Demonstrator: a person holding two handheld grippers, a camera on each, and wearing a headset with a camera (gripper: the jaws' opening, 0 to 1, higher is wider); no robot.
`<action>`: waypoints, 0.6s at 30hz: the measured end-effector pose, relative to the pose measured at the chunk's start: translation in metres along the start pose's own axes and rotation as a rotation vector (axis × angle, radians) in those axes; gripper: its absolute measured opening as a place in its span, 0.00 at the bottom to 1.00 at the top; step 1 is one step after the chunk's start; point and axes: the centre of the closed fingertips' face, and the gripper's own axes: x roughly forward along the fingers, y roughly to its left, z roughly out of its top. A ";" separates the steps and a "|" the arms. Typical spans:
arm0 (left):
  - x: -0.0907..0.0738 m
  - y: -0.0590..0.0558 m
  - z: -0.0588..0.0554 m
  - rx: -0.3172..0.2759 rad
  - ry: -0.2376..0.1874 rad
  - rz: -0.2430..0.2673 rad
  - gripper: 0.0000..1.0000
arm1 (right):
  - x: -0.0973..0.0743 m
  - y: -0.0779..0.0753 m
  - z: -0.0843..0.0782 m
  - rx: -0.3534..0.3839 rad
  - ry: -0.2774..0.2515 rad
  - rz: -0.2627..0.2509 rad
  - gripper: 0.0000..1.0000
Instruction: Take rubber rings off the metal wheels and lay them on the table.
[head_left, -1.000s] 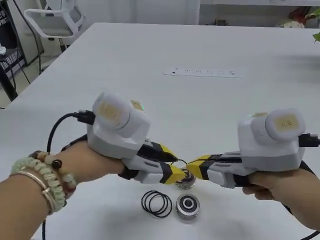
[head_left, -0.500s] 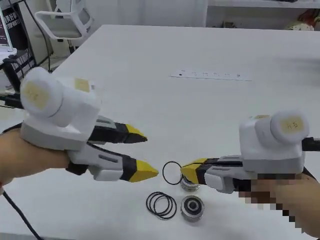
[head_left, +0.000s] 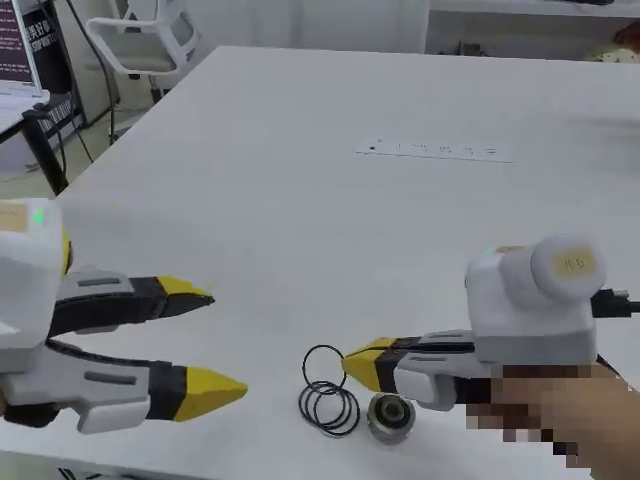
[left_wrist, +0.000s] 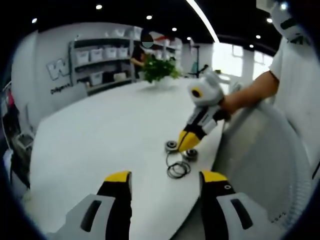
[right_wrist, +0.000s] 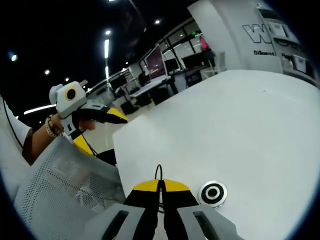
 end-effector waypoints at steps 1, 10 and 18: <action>-0.002 0.001 -0.002 -0.007 0.001 0.007 0.55 | 0.001 0.001 -0.001 0.003 0.003 0.004 0.00; -0.010 0.009 -0.009 -0.065 -0.024 0.066 0.55 | 0.008 -0.005 -0.024 0.032 0.081 -0.013 0.00; -0.007 0.008 -0.013 -0.071 -0.015 0.064 0.54 | 0.008 -0.012 -0.033 0.047 0.120 -0.049 0.00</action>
